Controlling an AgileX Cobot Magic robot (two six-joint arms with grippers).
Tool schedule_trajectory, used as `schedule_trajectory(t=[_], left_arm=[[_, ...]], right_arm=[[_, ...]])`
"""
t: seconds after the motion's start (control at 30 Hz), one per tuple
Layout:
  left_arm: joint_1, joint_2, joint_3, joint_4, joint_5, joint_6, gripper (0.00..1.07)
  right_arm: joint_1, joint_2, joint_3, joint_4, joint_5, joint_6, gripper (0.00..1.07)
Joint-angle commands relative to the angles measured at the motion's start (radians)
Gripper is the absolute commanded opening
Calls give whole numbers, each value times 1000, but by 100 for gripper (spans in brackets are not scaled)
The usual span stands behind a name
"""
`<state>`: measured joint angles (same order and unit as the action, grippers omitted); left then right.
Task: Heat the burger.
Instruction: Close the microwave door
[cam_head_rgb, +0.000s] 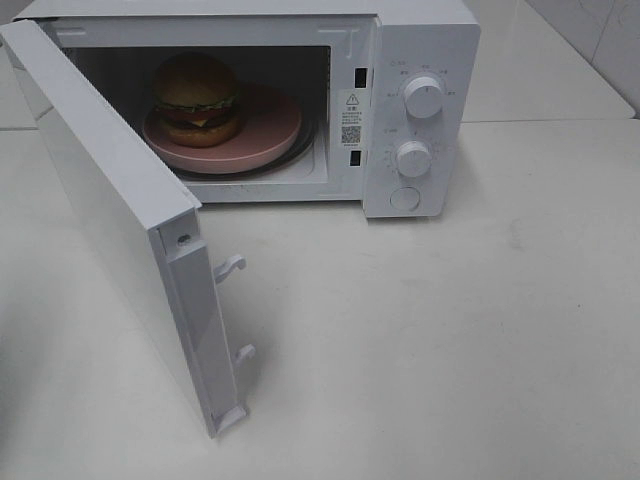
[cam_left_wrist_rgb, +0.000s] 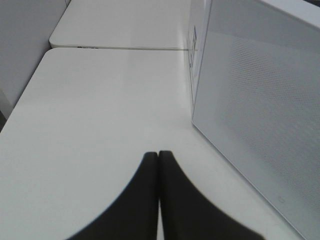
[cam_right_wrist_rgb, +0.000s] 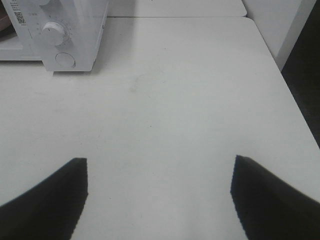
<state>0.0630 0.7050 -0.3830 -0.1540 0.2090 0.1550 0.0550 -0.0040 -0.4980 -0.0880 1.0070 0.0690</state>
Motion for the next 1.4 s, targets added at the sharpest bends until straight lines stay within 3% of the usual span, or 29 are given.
schedule_trajectory(t=[0.03,0.2,0.3,0.37,0.4,0.47,0.5,0.53,0.57,0.6,0.67,0.7,0.77,0.8,0.97,1.03,1.07,1.1,1.33,1.4], left_arm=[[-4,60,46,-26,-201,27,0],[-4,162,90,-20,-435,22,0],[-4,226,123,23,-584,12,0],[-4,274,149,119,-707,-42,0],[-4,274,149,119,-707,-42,0],[-4,319,151,230,-744,-139,0],[-4,319,151,230,-744,-139,0],[-4,353,151,317,-768,-211,0],[-4,353,151,317,-768,-211,0],[-4,385,151,408,-803,-272,0],[-4,402,151,458,-826,-300,0],[-4,433,151,538,-878,-346,0],[-4,450,151,561,-896,-366,0],[-4,481,151,604,-931,-404,0],[-41,544,147,625,-976,-408,0],[-114,580,146,604,-994,-372,0],[-114,580,146,604,-994,-372,0],[-160,601,146,560,-994,-341,0],[-289,646,146,393,-1024,-286,0],[-370,679,144,287,-1048,-240,0]], right_arm=[[-7,-28,1,-2,-10,-4,76],[-7,-28,1,-2,-10,-4,76],[-7,-28,1,-2,-10,-4,76],[-7,-28,1,-2,-10,-4,76],[-7,-28,1,-2,-10,-4,76],[-7,-28,1,-2,-10,-4,76],[-7,-28,1,-2,-10,-4,76],[-7,-28,1,-2,-10,-4,76],[-7,-28,1,-2,-10,-4,76],[-7,-28,1,-2,-10,-4,76],[-7,-28,1,-2,-10,-4,76],[-7,-28,1,-2,-10,-4,76],[-7,-28,1,-2,-10,-4,76],[-7,-28,1,-2,-10,-4,76],[-7,-28,1,-2,-10,-4,76],[-7,-28,1,-2,-10,-4,76],[-7,-28,1,-2,-10,-4,76],[-7,-28,1,-2,-10,-4,76],[-7,-28,1,-2,-10,-4,76],[-7,-28,1,-2,-10,-4,76]])
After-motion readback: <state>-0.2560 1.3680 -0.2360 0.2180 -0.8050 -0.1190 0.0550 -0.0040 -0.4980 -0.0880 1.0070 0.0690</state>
